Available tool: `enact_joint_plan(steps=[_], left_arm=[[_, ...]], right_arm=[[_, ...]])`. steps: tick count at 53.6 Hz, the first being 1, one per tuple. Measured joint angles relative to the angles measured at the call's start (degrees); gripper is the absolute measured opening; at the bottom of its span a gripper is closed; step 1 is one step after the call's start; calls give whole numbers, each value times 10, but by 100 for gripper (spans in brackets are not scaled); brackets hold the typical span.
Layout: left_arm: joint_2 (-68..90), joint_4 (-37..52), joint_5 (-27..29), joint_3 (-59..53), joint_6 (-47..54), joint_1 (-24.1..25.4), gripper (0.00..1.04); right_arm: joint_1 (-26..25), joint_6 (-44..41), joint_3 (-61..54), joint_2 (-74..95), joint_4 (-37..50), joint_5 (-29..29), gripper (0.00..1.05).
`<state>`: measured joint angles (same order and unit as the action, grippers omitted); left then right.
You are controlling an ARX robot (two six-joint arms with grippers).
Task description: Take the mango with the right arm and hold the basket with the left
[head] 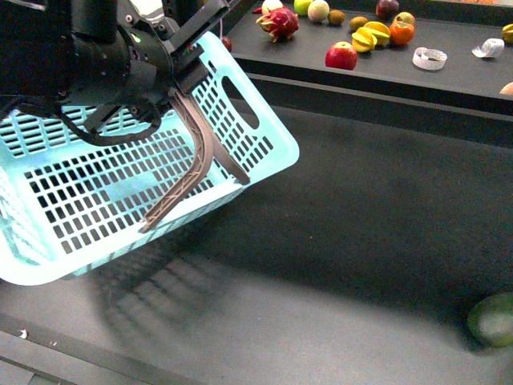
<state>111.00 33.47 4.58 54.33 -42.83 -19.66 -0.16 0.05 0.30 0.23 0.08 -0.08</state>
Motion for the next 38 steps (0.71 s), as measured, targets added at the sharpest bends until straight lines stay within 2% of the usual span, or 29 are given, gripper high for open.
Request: enact_joint_plan(steps=[20, 38], left_arm=[[-153, 136, -136, -170, 137, -52, 7], [-179, 183, -157, -208, 216, -108, 7]], right_arm=[[0, 0, 0, 0, 0, 0, 97], [0, 0, 0, 0, 0, 0, 97]])
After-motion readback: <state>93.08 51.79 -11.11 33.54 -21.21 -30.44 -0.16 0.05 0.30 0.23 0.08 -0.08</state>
